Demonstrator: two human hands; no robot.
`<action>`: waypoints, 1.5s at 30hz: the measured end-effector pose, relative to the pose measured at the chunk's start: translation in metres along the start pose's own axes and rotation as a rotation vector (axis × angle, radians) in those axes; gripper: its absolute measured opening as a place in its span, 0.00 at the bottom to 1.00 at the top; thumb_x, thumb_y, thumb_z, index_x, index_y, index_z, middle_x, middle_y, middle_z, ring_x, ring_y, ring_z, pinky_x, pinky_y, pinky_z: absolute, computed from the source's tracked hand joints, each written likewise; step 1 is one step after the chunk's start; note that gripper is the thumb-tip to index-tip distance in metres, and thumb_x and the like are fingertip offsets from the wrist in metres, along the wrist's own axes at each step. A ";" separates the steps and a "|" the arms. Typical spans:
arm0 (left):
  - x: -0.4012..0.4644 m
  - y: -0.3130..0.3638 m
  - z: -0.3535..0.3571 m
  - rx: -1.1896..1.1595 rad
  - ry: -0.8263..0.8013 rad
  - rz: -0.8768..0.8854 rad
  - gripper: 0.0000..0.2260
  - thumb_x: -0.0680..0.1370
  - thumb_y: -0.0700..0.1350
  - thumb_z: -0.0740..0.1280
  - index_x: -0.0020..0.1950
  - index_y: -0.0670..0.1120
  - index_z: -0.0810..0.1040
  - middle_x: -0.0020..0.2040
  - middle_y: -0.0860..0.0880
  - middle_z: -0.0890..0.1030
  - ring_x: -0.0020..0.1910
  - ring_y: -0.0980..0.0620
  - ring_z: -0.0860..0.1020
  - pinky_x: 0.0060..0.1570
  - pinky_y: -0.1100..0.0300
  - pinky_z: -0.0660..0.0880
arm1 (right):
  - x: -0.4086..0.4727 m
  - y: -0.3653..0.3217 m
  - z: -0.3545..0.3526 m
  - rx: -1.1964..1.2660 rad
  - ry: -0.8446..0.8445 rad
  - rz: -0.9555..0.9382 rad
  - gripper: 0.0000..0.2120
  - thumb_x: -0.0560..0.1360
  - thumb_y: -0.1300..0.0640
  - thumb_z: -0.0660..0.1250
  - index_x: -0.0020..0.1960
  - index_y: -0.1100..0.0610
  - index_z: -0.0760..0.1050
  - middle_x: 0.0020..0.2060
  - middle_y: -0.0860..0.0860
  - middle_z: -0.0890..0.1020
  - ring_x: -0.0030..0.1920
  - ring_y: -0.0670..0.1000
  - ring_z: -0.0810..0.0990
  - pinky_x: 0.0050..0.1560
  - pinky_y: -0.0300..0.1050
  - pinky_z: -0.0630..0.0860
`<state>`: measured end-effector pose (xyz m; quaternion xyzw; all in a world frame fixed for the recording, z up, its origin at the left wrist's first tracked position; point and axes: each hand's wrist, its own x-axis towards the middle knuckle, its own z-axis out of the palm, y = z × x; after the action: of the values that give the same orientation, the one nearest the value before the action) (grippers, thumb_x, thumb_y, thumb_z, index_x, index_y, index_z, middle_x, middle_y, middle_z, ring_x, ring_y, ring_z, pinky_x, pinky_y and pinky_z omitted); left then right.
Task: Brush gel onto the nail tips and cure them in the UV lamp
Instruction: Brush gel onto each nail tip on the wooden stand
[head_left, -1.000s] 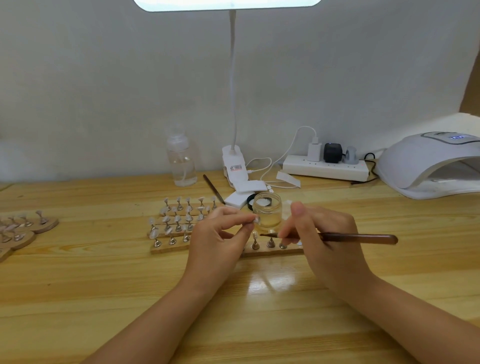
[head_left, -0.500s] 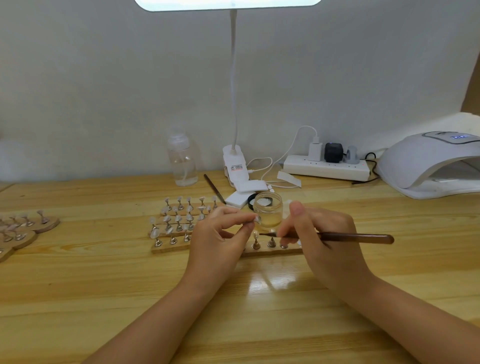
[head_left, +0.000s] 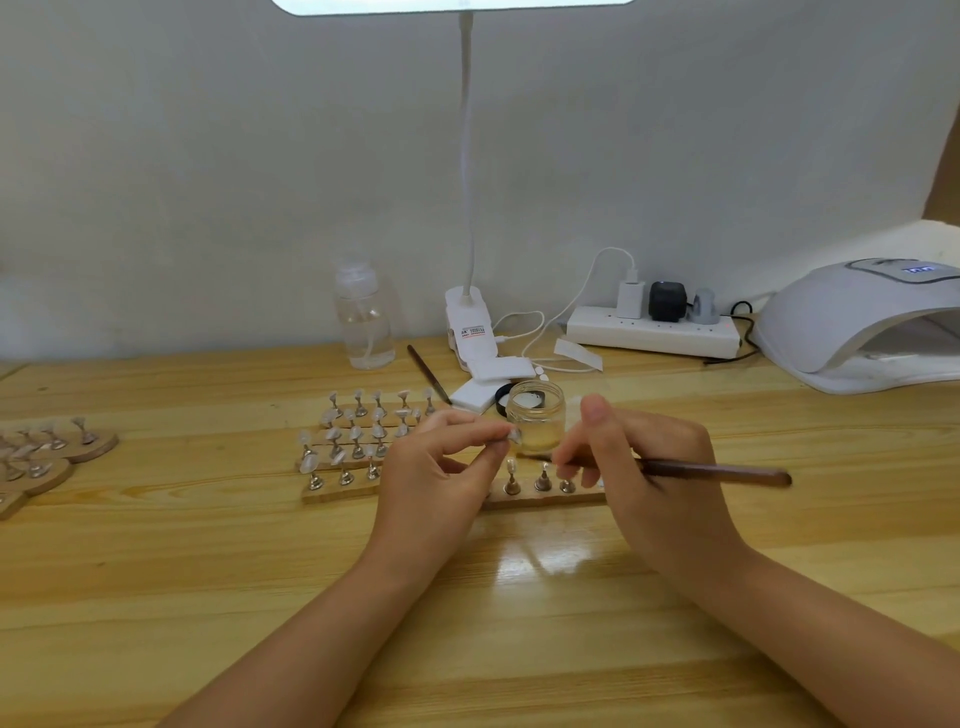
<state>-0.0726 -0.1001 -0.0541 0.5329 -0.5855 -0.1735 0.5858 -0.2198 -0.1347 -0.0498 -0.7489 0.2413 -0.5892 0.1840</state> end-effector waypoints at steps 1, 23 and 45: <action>0.000 0.000 0.000 0.005 0.001 0.000 0.14 0.71 0.36 0.70 0.40 0.58 0.80 0.40 0.56 0.80 0.40 0.62 0.78 0.36 0.61 0.76 | 0.000 0.000 0.000 0.016 0.001 0.016 0.22 0.76 0.50 0.54 0.33 0.57 0.79 0.25 0.45 0.79 0.27 0.40 0.77 0.28 0.35 0.73; 0.000 -0.002 0.000 0.011 -0.003 0.018 0.14 0.70 0.35 0.71 0.40 0.56 0.81 0.41 0.55 0.82 0.40 0.62 0.79 0.37 0.59 0.77 | 0.002 -0.010 -0.001 0.197 0.026 0.221 0.17 0.75 0.46 0.59 0.33 0.53 0.78 0.26 0.51 0.80 0.23 0.43 0.75 0.27 0.32 0.70; 0.000 -0.002 -0.001 -0.011 0.009 0.026 0.11 0.68 0.38 0.72 0.38 0.56 0.82 0.38 0.61 0.83 0.39 0.63 0.79 0.35 0.68 0.75 | 0.004 -0.014 -0.001 0.297 0.089 0.347 0.22 0.75 0.47 0.55 0.31 0.55 0.78 0.25 0.52 0.80 0.22 0.48 0.74 0.26 0.33 0.70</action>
<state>-0.0708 -0.1009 -0.0556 0.5227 -0.5886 -0.1667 0.5938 -0.2184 -0.1255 -0.0389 -0.6341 0.2851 -0.6103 0.3798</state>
